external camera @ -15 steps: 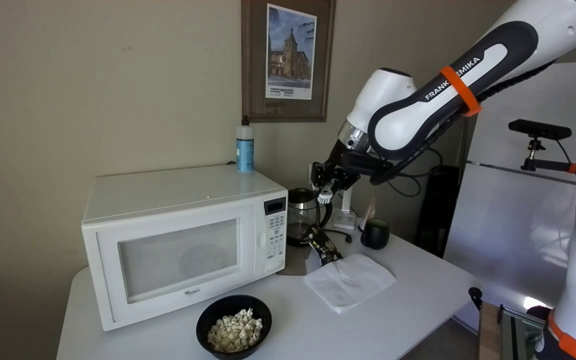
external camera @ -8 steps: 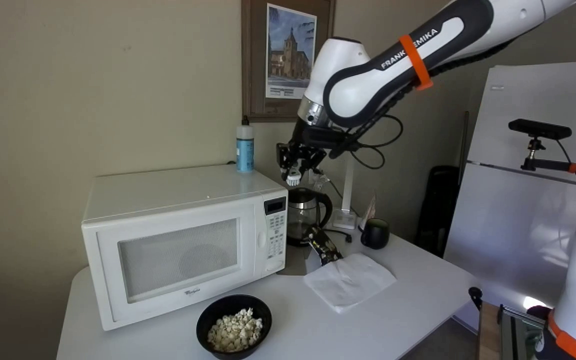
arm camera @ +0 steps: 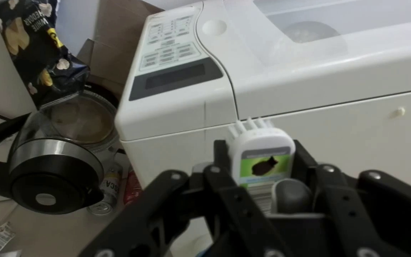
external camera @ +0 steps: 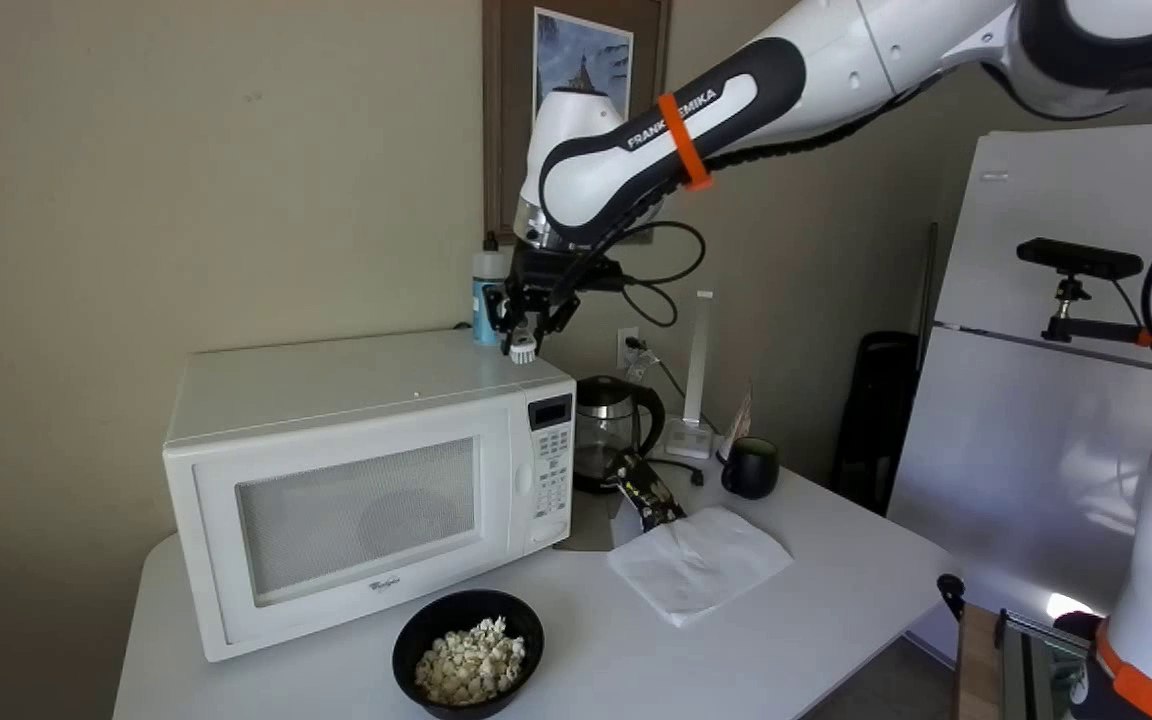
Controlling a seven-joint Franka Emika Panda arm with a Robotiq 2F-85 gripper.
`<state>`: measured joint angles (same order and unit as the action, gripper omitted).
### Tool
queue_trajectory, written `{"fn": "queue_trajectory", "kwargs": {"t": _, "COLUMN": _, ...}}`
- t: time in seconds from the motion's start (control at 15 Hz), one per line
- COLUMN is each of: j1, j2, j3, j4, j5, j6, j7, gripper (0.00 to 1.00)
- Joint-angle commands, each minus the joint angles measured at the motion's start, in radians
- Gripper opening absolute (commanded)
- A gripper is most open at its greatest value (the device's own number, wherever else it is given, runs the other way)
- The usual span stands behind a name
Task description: Put the white brush on top of the microwave
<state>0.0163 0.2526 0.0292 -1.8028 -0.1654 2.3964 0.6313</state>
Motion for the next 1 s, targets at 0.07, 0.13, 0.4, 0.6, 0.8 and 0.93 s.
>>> {"fn": "queue_trajectory", "kwargs": {"t": 0.07, "j1": 0.054, "j2": 0.180, "j3": -0.046, "j4": 0.208, "j5": 0.026, "j6": -0.066, "j7": 0.011, "gripper": 0.19}}
{"fn": "queue_trajectory", "kwargs": {"t": 0.13, "j1": 0.058, "j2": 0.202, "j3": -0.051, "j4": 0.234, "j5": 0.037, "j6": -0.072, "j7": 0.005, "gripper": 0.19}}
{"fn": "queue_trajectory", "kwargs": {"t": 0.4, "j1": 0.059, "j2": 0.267, "j3": -0.064, "j4": 0.320, "j5": 0.075, "j6": -0.098, "j7": -0.014, "gripper": 0.19}}
{"fn": "queue_trajectory", "kwargs": {"t": 0.6, "j1": 0.053, "j2": 0.290, "j3": -0.061, "j4": 0.360, "j5": 0.103, "j6": -0.135, "j7": -0.044, "gripper": 0.69}}
{"fn": "queue_trajectory", "kwargs": {"t": 0.8, "j1": 0.054, "j2": 0.304, "j3": -0.066, "j4": 0.394, "j5": 0.118, "j6": -0.179, "j7": -0.057, "gripper": 0.79}}
{"fn": "queue_trajectory", "kwargs": {"t": 0.93, "j1": 0.059, "j2": 0.298, "j3": -0.070, "j4": 0.402, "j5": 0.113, "j6": -0.202, "j7": -0.055, "gripper": 0.94}}
